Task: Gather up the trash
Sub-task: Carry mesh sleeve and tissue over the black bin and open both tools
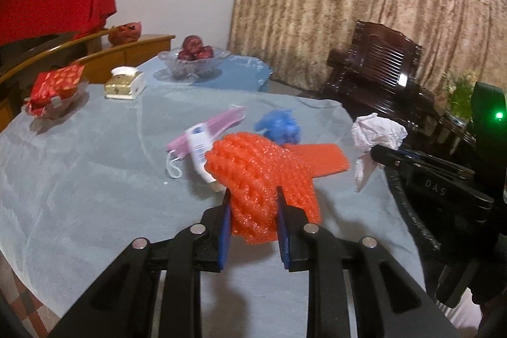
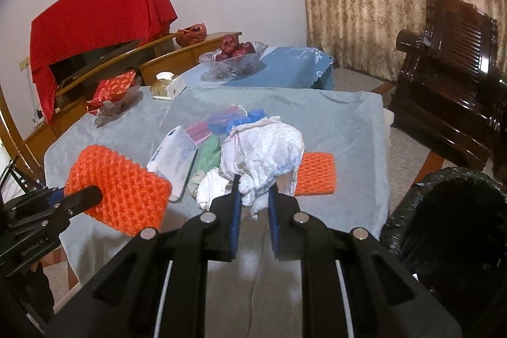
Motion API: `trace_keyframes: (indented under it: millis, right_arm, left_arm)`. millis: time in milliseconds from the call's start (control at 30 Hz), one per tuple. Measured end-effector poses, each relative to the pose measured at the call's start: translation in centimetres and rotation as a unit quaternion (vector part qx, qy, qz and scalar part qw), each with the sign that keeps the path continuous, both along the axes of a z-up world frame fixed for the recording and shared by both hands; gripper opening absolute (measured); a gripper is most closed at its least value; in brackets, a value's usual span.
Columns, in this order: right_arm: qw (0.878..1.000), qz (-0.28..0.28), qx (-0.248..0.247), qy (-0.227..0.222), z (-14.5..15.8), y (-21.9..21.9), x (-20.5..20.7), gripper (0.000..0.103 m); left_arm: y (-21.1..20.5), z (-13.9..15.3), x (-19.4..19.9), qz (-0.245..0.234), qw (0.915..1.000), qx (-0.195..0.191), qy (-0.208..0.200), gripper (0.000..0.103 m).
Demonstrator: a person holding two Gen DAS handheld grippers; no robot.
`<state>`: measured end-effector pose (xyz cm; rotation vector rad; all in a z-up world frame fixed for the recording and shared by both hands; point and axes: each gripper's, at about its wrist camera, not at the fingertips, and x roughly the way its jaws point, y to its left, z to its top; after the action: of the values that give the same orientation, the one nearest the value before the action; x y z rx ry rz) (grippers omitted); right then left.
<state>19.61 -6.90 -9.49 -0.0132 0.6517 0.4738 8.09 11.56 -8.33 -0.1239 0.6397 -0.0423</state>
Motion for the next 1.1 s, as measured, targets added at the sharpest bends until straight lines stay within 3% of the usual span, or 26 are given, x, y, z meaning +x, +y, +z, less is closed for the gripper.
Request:
trace_keyframes:
  millis: [567,1100]
  right_arm:
    - [0.998,-0.061,0.009,-0.029,2.4,-7.0,-4.3,0.014]
    - [0.980,-0.197,-0.013,-0.034,1.4,-19.3,-7.0,0.015]
  left_arm:
    - [-7.9,2.1,0.9,-0.078,0.9965,0.006,-0.029,0.024]
    - [-20.0,1.8,3.1,-0.199,0.9791,0.007,-0.038,0.024]
